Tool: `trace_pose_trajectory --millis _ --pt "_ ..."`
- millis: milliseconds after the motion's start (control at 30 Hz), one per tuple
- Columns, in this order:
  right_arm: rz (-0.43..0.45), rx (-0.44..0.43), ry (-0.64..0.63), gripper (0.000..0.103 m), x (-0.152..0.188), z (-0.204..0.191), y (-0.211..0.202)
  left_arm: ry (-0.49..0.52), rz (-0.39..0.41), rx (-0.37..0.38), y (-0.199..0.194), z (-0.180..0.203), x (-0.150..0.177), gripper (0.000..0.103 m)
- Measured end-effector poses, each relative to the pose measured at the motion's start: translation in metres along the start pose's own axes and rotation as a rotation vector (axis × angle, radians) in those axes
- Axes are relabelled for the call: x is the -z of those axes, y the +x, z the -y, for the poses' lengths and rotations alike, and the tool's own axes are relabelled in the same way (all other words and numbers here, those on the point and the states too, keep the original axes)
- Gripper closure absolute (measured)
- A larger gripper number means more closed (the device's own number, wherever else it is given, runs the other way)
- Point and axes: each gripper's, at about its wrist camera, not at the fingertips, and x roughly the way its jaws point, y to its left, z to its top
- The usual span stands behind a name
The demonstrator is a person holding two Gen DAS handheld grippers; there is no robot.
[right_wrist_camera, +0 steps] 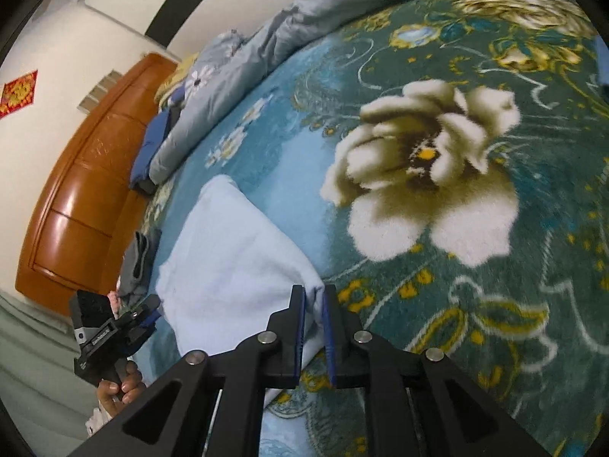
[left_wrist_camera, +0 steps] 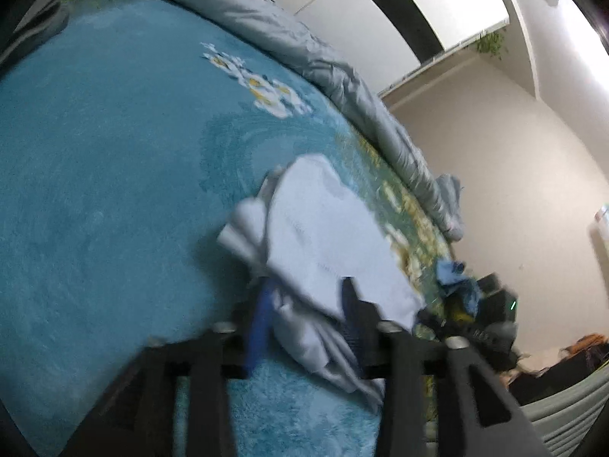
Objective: Fold clothes
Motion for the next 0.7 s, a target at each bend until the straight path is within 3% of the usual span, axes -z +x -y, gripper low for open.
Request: trace_pose_trajectory --millis 100,200,300,400,467,533,600,667,700 --pt "0.044 -0.013 0.074 0.075 0.021 0.002 -0.005 -0.017 0.062 -0.014 -0.013 -0.006 -0.02 0.042" --pt "0.037 -0.045 0.158 0.073 0.043 0.004 0.0 0.013 0.019 -0.046 0.004 -0.006 -0.048 0.037" --pt "0.018 -0.083 0.211 0.073 0.056 0.002 0.009 0.067 -0.082 -0.077 0.037 -0.002 -0.068 0.037" --pt "0.012 -0.108 0.215 0.073 0.062 -0.002 0.017 0.058 -0.208 0.006 0.069 -0.006 -0.074 0.038" --pt "0.022 -0.109 0.216 0.072 0.063 -0.004 0.019 0.088 -0.236 -0.02 0.08 -0.004 -0.072 0.04" --pt "0.034 -0.118 0.228 0.074 0.064 -0.004 0.018 0.117 -0.228 -0.038 0.082 -0.002 -0.069 0.053" --pt "0.034 -0.121 0.229 0.077 0.063 -0.003 0.018 0.138 -0.213 -0.049 0.082 0.0 -0.064 0.078" --pt "0.033 -0.121 0.223 0.092 0.062 -0.003 0.017 0.124 -0.198 -0.042 0.079 -0.002 -0.062 0.088" --pt "0.033 -0.123 0.216 0.094 0.06 -0.004 0.017 0.115 -0.186 -0.032 0.075 -0.003 -0.059 0.089"
